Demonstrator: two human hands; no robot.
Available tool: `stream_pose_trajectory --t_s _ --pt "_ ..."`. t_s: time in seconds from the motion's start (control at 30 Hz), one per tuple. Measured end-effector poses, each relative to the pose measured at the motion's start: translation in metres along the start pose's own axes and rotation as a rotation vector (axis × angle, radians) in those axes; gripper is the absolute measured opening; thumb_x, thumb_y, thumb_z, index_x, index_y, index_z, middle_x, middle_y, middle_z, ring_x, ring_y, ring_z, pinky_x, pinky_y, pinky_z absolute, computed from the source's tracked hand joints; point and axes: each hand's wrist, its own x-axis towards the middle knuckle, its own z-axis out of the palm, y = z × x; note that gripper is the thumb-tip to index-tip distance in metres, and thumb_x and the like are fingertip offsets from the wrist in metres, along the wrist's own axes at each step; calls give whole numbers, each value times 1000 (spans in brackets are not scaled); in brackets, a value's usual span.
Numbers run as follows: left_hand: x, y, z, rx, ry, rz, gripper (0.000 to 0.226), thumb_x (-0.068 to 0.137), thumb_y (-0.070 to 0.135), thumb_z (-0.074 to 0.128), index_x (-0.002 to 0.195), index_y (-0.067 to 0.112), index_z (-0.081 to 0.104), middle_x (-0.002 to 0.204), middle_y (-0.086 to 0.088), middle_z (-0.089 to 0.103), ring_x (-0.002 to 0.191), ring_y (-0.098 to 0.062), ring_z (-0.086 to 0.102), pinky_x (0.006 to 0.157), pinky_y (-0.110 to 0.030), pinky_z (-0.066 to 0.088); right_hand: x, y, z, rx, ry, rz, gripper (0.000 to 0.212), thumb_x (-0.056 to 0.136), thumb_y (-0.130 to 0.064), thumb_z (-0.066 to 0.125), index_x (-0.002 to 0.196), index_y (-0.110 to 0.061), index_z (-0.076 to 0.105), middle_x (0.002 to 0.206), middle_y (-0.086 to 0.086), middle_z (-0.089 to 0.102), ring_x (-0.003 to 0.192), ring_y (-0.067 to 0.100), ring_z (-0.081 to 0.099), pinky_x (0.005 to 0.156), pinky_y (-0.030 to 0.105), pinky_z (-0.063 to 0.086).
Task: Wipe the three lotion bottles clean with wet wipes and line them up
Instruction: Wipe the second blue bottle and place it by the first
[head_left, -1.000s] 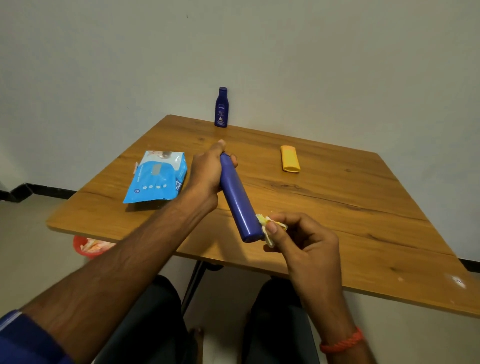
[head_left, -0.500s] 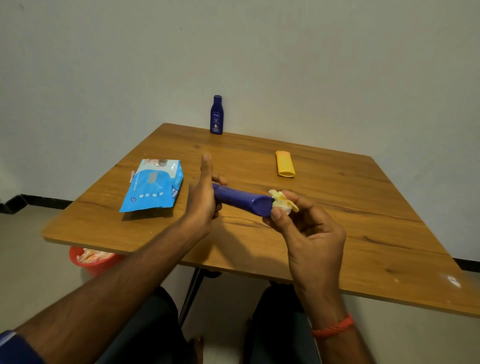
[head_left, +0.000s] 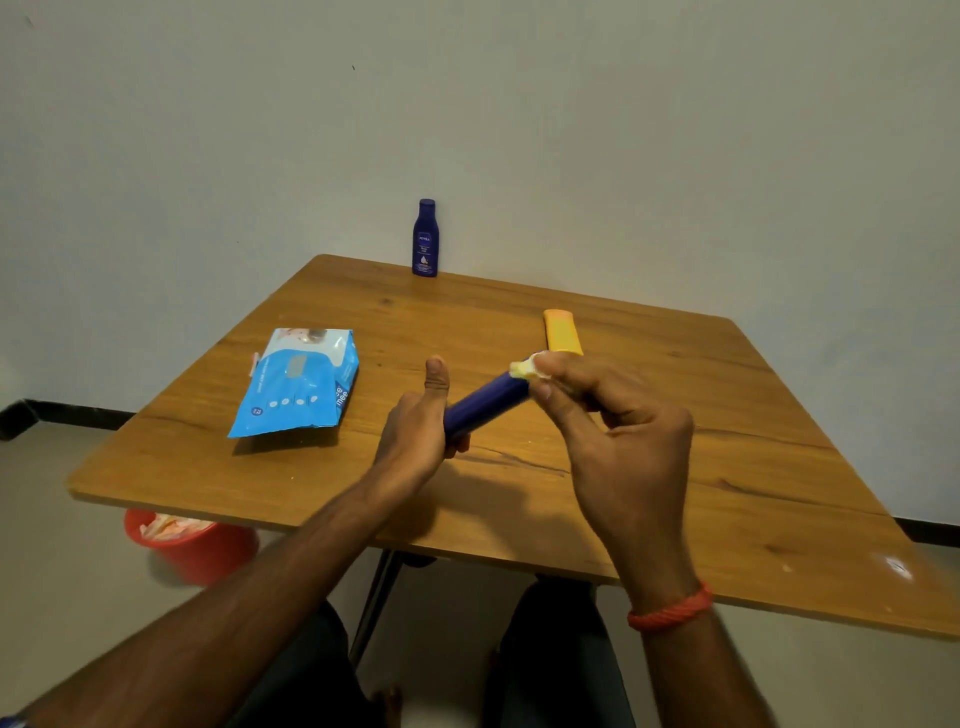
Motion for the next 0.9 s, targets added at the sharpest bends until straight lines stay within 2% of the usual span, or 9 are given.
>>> stream_pose_trajectory --t_s 0.1,0.2,0.3,0.37,0.57,0.67,0.73,0.83,0.9 --pt "1 -1 -1 -17 -10 -15 87 78 77 11 80 9 64 63 -7 65 57 -15 60 61 -27 48 -1 3 1 -101 -101 -168 21 84 -16 73 105 -17 76 101 -7 75 98 11 65 78 32 56" --pt "0 5 0 -51 -19 -32 81 79 76 13 77 12 61 62 -5 62 57 -14 59 60 -26 47 0 7 2 -15 -77 -126 20 83 -14 75 103 -16 76 99 -6 75 96 14 67 78 41 56" --pt "0 11 -2 -105 -12 -56 73 88 70 16 81 14 61 65 -5 61 62 -16 60 64 -28 49 1 5 1 216 50 -5 22 84 -9 72 104 -18 73 101 -4 75 99 17 70 82 32 58" --pt "-3 15 -5 -86 -22 -38 74 84 71 15 82 13 62 65 -5 62 62 -16 60 66 -28 49 4 3 -3 270 136 19 23 86 -7 70 106 -19 71 102 -4 74 100 15 71 82 28 58" --pt "-11 22 -4 -57 -37 0 74 79 72 16 87 14 62 70 -7 64 63 -14 61 66 -26 50 16 2 -8 66 4 -98 22 89 -16 67 109 -25 69 102 -11 70 99 18 66 79 37 58" --pt "-13 22 -5 -37 -58 3 78 79 72 15 88 12 63 70 -7 64 65 -16 61 66 -28 50 25 8 -12 15 28 25 22 89 -16 69 108 -28 71 98 -12 73 97 12 67 80 40 59" --pt "-15 22 -6 -46 -108 -46 79 79 74 13 88 13 63 65 -4 61 57 -13 57 58 -24 46 29 13 -14 31 24 139 21 89 -18 70 106 -30 72 96 -15 74 93 7 68 78 36 60" --pt "-15 18 -6 -154 -307 -211 89 75 86 11 85 13 62 57 0 52 47 -10 40 49 -23 29 30 17 -10 100 77 220 19 89 -20 70 108 -21 75 97 -9 75 86 10 69 68 26 58" --pt "-17 16 -6 -296 -457 -373 94 63 98 14 75 15 57 56 1 43 45 -9 31 48 -22 22 29 19 -3 146 158 226 20 90 -22 70 109 -19 74 100 -5 75 87 13 69 65 29 58"
